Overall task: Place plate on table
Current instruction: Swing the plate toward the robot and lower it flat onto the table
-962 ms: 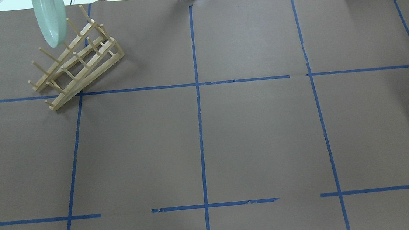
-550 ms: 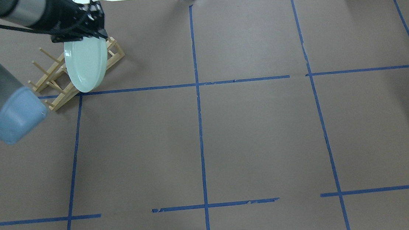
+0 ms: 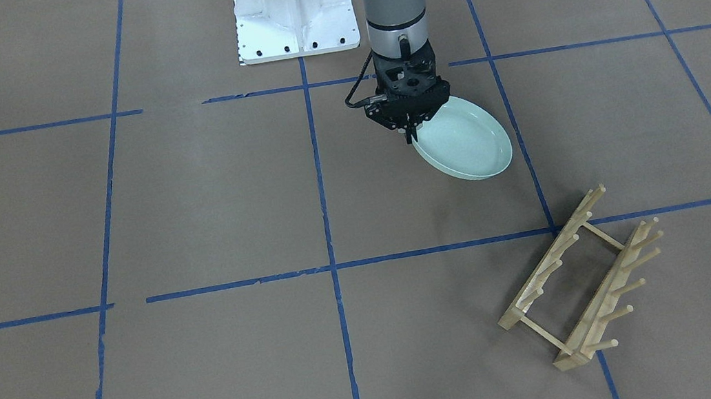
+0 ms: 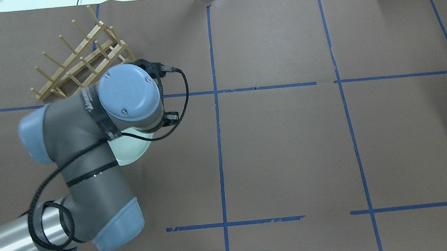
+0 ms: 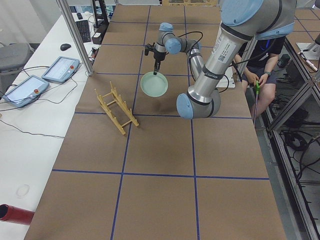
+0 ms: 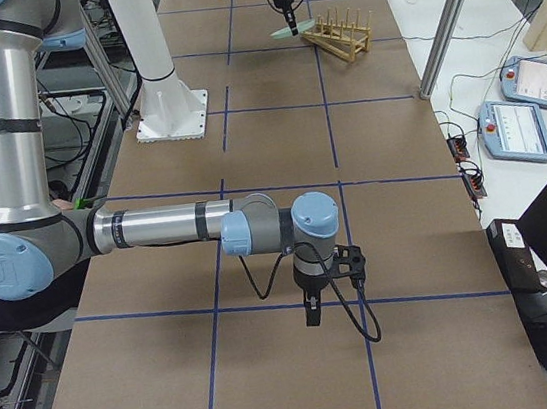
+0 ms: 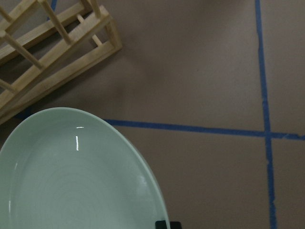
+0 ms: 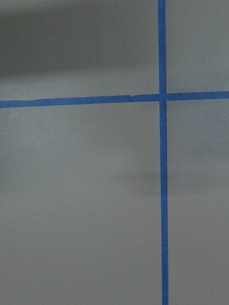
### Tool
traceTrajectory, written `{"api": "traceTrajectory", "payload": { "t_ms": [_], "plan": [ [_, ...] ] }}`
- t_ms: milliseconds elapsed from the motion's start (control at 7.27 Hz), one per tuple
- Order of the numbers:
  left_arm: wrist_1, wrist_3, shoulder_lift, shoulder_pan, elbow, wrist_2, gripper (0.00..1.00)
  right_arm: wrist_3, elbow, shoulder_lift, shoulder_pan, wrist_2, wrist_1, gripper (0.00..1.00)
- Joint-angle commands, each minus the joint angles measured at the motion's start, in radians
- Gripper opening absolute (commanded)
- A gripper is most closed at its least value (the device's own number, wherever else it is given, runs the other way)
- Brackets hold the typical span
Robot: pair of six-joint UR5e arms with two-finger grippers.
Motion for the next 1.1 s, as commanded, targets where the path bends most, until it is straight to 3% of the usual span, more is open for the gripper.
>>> {"api": "traceTrajectory", "payload": {
  "t_ms": [0,138,275,550,688,825,962],
  "plan": [
    [0.022,0.041,0.005,0.128,0.086,0.089,0.00,-0.001,0.000,0.000,0.000,0.000,0.000,1.00],
    [0.023,0.039,0.012,0.147,0.106,0.101,0.09,0.001,0.000,0.000,0.000,0.000,0.000,1.00],
    [0.030,0.033,0.041,0.183,0.109,0.136,0.98,0.001,0.000,0.000,0.000,0.002,0.000,1.00],
    [0.030,0.033,0.032,0.182,0.050,0.158,1.00,0.001,0.000,0.000,0.000,0.000,0.000,1.00],
    [0.028,0.041,0.028,0.132,-0.043,0.153,1.00,0.001,0.000,0.000,0.000,0.000,0.000,1.00],
    [0.027,0.068,0.002,0.033,-0.117,0.094,1.00,0.001,0.000,0.000,0.000,0.000,0.000,1.00],
    [0.023,0.144,-0.021,-0.097,-0.134,-0.026,1.00,0.001,0.000,0.000,0.000,0.000,0.000,1.00]
  ]
}}
